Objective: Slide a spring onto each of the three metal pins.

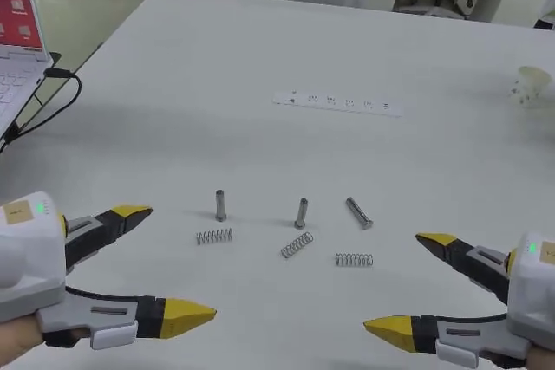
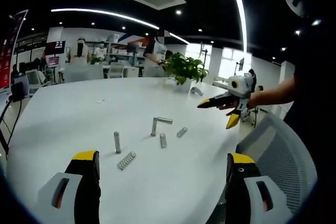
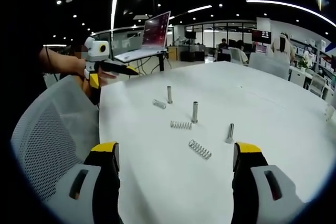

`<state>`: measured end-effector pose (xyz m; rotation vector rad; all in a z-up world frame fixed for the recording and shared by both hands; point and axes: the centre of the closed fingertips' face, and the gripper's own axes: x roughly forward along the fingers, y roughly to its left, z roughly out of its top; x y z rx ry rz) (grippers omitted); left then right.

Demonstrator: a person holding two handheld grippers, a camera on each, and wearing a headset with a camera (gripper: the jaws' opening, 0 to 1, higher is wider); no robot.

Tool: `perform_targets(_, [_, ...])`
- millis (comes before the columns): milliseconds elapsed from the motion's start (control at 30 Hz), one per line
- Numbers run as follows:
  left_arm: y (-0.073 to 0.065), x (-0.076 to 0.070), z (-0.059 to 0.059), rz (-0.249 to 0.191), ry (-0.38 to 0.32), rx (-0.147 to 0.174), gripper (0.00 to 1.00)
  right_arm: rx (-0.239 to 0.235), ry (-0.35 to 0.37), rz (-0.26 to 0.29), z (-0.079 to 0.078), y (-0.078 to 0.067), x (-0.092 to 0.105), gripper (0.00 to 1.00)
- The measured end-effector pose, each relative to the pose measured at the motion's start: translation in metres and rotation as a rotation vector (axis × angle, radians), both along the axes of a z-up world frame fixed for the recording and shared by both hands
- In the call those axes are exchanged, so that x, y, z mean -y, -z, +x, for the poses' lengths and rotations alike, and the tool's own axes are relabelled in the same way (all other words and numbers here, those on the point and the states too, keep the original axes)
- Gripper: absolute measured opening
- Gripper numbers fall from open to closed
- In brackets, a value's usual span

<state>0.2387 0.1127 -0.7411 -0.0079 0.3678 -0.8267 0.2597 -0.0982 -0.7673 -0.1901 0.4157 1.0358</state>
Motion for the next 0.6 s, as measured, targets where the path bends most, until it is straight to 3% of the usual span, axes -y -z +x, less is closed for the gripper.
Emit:
perform_targets(333, [-0.009,-0.008,0.006,-0.061,-0.029,-0.001,0.98,-0.047,0.018,0.114,0.001,-0.011,-0.008,0.92])
perform_targets(600, [-0.003,-0.007,0.004,-0.063,-0.036,-0.025,0.98,-0.06,0.022,0.141,0.004,-0.012,-0.011,0.92])
